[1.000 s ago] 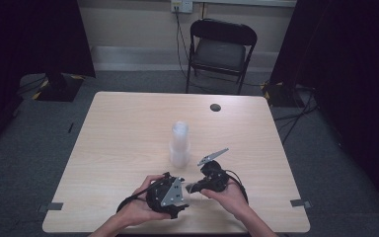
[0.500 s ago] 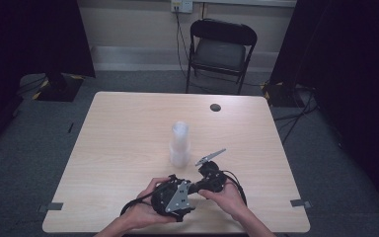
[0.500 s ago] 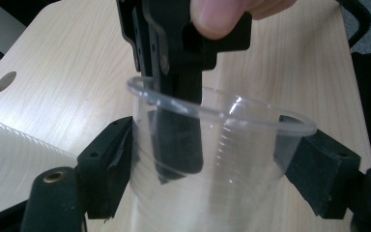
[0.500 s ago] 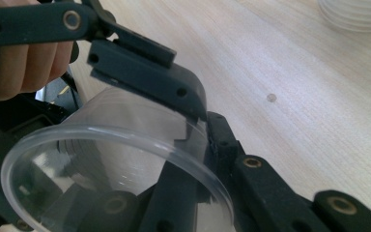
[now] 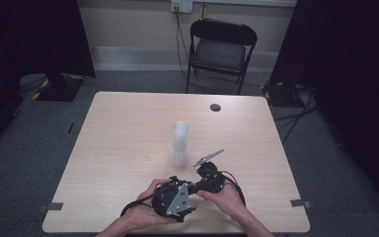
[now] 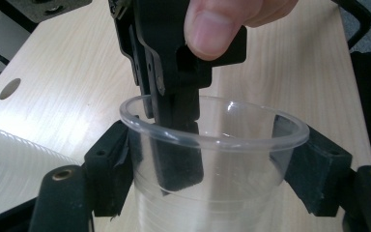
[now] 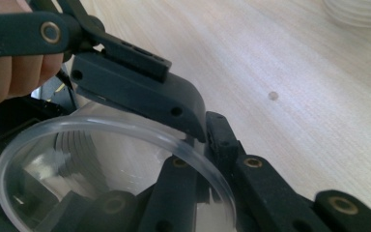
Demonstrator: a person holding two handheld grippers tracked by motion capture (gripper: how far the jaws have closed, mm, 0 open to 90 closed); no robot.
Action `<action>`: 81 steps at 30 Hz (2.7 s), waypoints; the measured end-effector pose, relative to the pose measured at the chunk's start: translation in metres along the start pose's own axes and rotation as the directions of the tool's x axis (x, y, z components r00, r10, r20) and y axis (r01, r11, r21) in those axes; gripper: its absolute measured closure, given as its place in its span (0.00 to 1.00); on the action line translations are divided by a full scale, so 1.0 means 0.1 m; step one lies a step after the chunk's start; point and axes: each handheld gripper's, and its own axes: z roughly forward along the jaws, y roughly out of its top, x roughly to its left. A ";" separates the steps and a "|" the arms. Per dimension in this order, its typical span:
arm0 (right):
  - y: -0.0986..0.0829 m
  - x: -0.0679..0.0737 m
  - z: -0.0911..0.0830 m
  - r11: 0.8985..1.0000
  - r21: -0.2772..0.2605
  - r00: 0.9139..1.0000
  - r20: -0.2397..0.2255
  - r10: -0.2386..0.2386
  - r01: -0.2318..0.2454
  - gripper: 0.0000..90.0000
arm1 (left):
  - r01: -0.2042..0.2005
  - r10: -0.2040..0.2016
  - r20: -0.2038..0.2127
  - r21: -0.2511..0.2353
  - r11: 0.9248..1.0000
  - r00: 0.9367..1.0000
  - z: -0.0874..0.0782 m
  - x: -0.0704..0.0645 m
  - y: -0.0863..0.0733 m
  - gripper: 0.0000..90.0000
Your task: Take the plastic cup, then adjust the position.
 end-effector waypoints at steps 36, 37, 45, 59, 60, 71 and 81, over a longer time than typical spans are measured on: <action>-0.03 -0.03 -0.24 0.985 -0.174 1.000 0.007 0.003 -0.002 0.74 | 0.225 -0.228 -0.005 -0.137 0.965 0.974 -0.05 0.18 -0.18 0.33; -0.02 -0.03 -0.25 0.983 -0.185 1.000 0.011 0.003 -0.001 0.73 | 0.233 -0.237 -0.008 -0.143 0.962 0.972 -0.06 0.19 -0.19 0.33; -0.02 -0.03 -0.30 0.971 -0.240 1.000 -0.001 -0.007 0.007 0.72 | 0.309 -0.315 -0.007 -0.175 0.935 0.949 -0.10 0.26 -0.24 0.32; -0.04 -0.01 -0.47 0.925 -0.378 0.999 -0.007 -0.051 0.044 0.69 | 0.377 -0.389 -0.027 -0.194 0.906 0.921 -0.19 0.35 -0.33 0.32; -0.05 -0.01 -0.49 0.920 -0.388 0.999 -0.008 -0.054 0.047 0.69 | 0.387 -0.399 -0.026 -0.197 0.901 0.916 -0.19 0.35 -0.33 0.32; -0.07 -0.04 -0.61 0.892 -0.449 0.999 0.023 -0.049 0.054 0.65 | 0.421 -0.438 -0.032 -0.219 0.880 0.898 -0.26 0.44 -0.39 0.33; -0.12 -0.10 -0.68 0.876 -0.476 0.995 0.099 -0.031 0.074 0.63 | 0.445 -0.471 -0.047 -0.254 0.859 0.881 -0.33 0.49 -0.43 0.33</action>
